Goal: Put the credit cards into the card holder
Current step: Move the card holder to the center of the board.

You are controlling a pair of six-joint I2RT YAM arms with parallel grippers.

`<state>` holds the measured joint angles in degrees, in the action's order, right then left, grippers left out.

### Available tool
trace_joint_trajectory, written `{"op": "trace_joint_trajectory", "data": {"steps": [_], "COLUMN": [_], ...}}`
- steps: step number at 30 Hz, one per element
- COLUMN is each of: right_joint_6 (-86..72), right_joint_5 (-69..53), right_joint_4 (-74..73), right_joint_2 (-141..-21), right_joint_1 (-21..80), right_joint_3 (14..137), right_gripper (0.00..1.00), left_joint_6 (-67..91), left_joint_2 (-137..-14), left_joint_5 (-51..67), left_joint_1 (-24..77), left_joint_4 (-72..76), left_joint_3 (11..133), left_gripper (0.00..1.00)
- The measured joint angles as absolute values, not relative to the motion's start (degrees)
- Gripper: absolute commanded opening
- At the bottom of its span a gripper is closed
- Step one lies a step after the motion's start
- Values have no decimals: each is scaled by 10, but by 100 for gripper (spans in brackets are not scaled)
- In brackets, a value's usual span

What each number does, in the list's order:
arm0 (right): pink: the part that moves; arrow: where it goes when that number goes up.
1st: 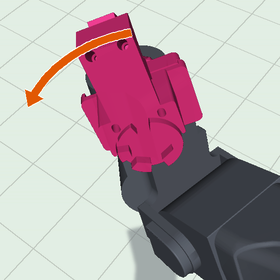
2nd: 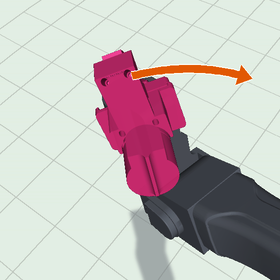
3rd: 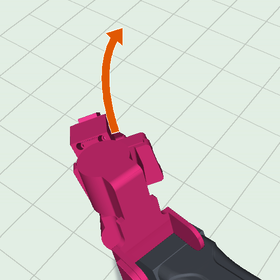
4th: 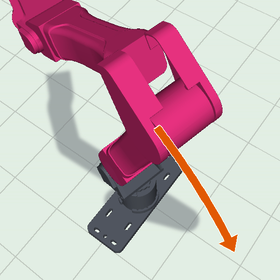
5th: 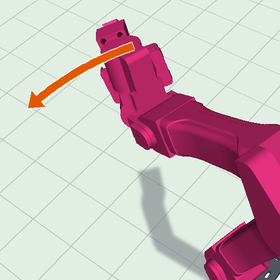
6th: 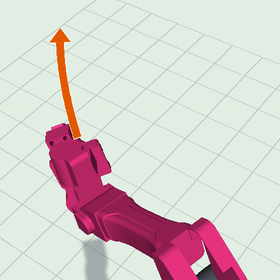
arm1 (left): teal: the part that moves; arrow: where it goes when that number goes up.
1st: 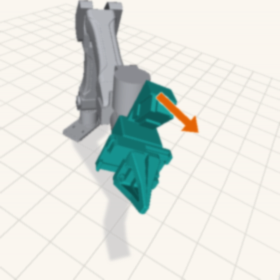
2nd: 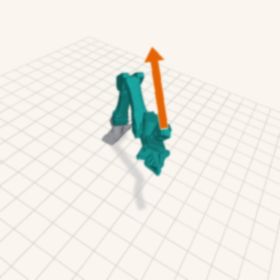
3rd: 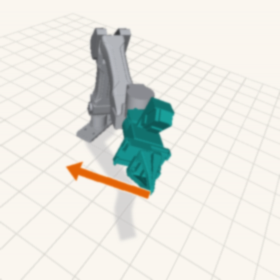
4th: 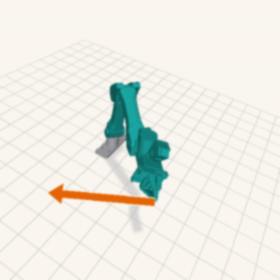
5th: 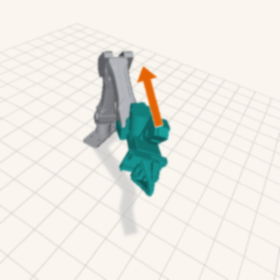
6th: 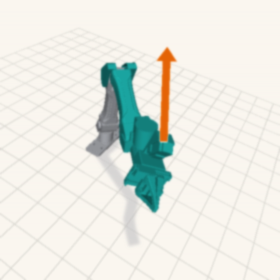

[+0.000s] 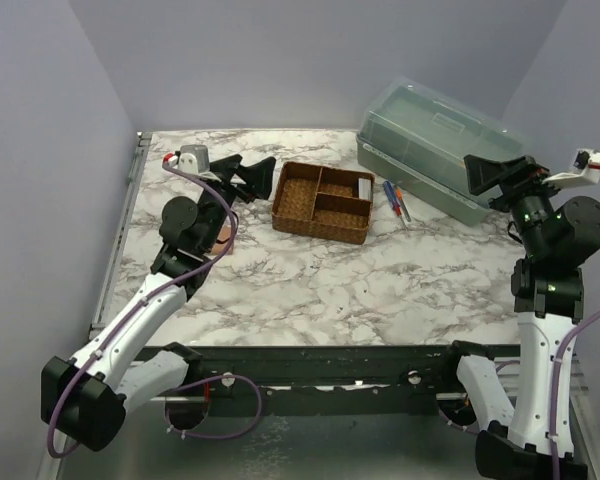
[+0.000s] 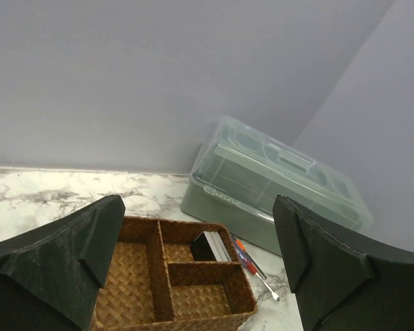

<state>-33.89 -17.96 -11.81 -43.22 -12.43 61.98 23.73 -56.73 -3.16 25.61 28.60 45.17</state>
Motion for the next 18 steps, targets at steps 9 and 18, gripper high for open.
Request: {"op": "trace_joint_trajectory", "data": {"steps": [9, 18], "right_joint_6": [-367, -411], "right_joint_5": [-244, -322], "right_joint_4": [-95, -14], "right_joint_2": [-438, -449], "right_joint_1": [-124, -124], "right_joint_3": [543, 495], "right_gripper": [100, 100], "left_joint_6": [303, 431], "left_joint_2": [-654, -635], "left_joint_5": [-62, -120], "left_joint_1": [256, 210], "left_joint_4": [201, -37], "left_joint_3": [498, 541], "left_gripper": [99, 99]}}
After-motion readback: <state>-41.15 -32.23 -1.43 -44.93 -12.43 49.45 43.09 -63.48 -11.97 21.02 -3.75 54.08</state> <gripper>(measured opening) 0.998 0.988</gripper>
